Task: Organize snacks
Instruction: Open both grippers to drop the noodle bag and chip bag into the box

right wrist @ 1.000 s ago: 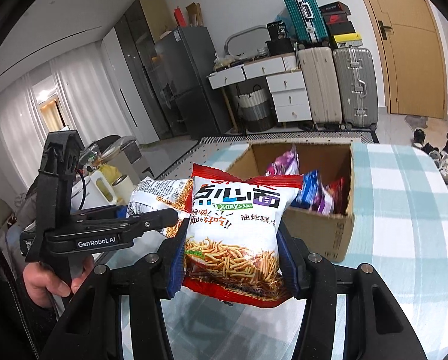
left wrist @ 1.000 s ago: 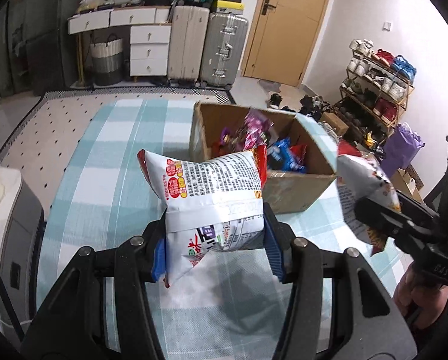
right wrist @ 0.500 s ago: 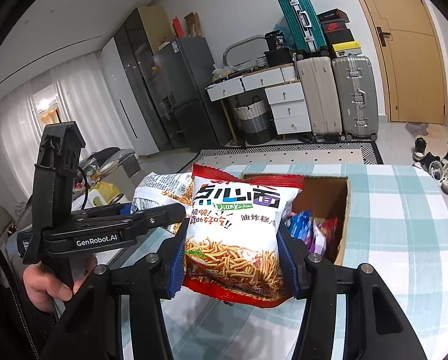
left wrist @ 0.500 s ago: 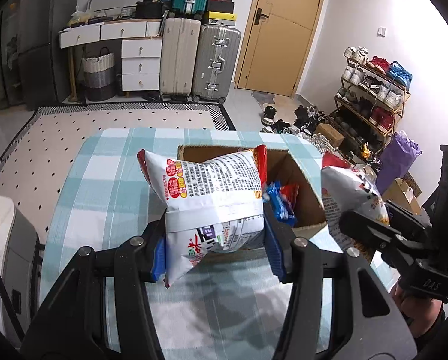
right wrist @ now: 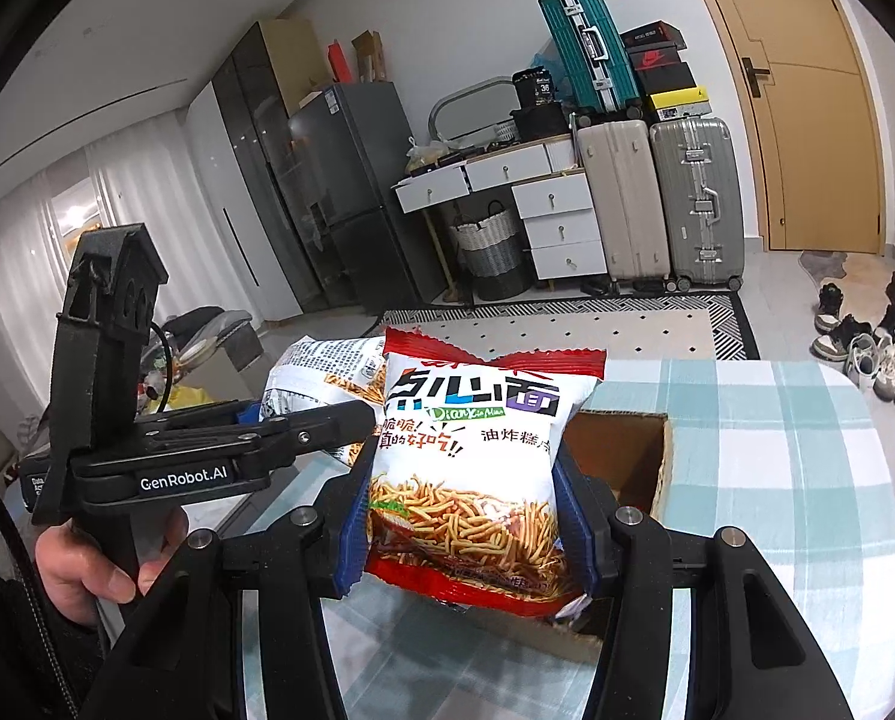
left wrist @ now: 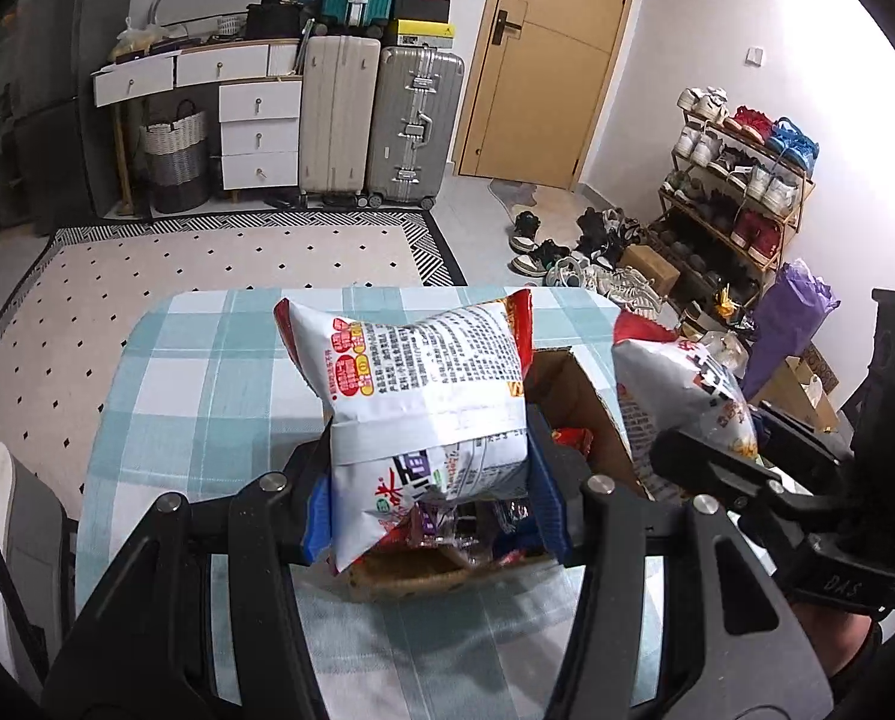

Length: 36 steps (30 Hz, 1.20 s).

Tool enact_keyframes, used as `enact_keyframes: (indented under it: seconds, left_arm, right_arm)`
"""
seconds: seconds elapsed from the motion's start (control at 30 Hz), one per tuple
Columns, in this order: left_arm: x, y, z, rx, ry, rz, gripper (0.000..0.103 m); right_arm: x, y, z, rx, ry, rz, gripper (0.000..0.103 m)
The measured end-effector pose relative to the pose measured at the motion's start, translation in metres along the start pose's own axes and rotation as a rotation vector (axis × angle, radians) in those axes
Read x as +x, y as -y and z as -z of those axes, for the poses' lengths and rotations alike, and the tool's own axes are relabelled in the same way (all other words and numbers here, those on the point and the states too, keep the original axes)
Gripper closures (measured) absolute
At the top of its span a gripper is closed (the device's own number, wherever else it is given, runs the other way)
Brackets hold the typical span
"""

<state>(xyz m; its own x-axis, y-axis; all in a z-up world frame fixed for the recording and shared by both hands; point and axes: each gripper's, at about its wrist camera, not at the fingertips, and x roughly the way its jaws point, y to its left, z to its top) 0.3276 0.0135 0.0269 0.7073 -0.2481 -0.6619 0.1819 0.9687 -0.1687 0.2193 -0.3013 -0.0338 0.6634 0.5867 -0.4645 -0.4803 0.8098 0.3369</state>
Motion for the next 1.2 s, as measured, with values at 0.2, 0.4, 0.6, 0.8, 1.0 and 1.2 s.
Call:
enact_keyframes:
  seconds: [0.2,0.4,0.6,0.8,1.0,1.2]
  left_arm:
    - [0.026,0.001,-0.008,-0.001,-0.032,0.011,0.053]
    - [0.047,0.006,-0.015,0.007,-0.053,0.027,0.053]
    - [0.065,0.002,-0.017,0.004,-0.075,0.032,0.053]
    - [0.086,0.0,-0.014,0.01,-0.136,0.006,0.048]
    - [0.092,-0.015,-0.009,-0.06,-0.16,0.042,0.036]
    - [0.074,-0.01,-0.011,-0.028,-0.097,0.014,0.03]
  right_arm:
    - [0.016,0.009,-0.005,-0.001,-0.015,0.009,0.05]
    - [0.032,0.022,-0.007,0.02,-0.027,0.019,0.05]
    - [0.045,0.032,-0.007,0.018,-0.039,0.029,0.05]
    - [0.056,0.033,-0.004,0.003,-0.063,0.052,0.045]
    - [0.052,0.047,-0.002,0.041,-0.041,0.06,0.023]
    - [0.036,0.048,-0.005,0.037,-0.007,0.081,0.023]
